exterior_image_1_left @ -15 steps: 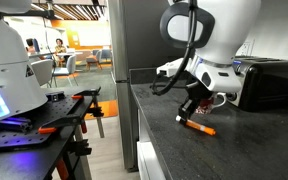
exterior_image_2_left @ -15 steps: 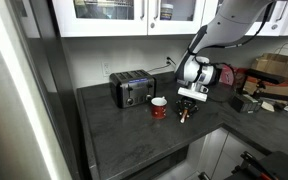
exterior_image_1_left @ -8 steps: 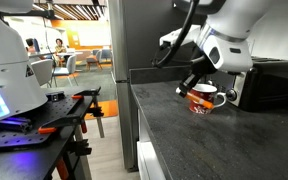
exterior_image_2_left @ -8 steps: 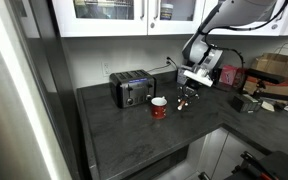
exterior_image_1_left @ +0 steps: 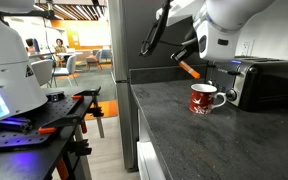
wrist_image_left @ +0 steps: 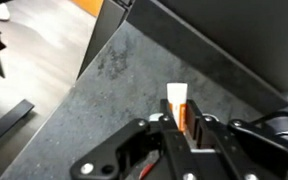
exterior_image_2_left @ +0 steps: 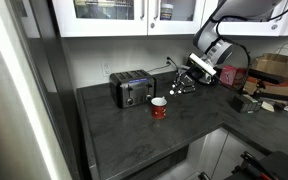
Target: Put the marker in the mug
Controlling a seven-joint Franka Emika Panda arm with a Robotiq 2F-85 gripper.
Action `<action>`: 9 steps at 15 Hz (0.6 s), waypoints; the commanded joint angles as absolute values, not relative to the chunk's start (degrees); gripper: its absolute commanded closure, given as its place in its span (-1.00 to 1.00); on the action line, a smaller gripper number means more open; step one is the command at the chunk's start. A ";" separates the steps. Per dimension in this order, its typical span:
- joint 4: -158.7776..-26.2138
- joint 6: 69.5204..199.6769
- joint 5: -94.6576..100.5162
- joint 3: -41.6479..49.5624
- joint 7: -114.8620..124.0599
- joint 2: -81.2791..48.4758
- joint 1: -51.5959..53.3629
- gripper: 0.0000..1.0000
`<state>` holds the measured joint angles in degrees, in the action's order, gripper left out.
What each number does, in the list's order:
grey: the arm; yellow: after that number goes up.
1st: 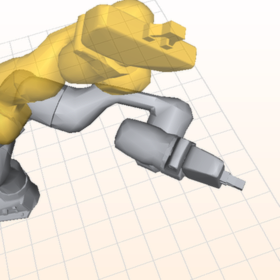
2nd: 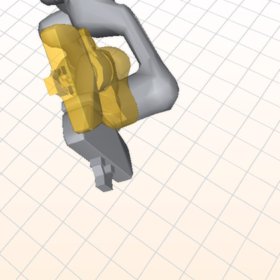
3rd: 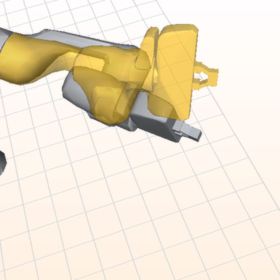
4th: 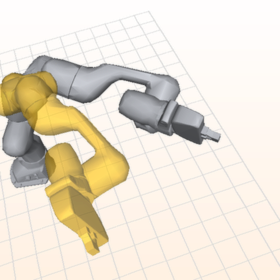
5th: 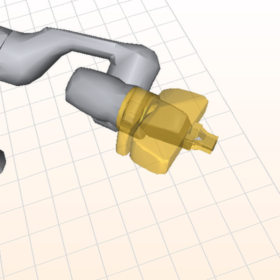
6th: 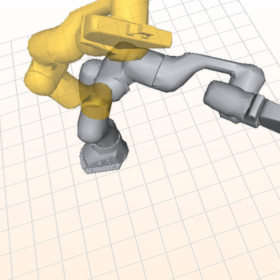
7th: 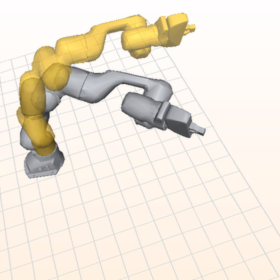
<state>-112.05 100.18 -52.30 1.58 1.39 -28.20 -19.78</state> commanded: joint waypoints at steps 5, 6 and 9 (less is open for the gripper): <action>-103.29 91.16 -61.24 3.59 1.00 -36.53 -17.94 0.90; -101.98 90.57 -62.07 3.42 0.87 -38.03 -17.81 0.90; -97.49 88.01 -62.98 2.98 1.71 -42.79 -17.06 0.90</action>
<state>-102.57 92.80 -61.67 2.17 1.33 -38.49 -18.06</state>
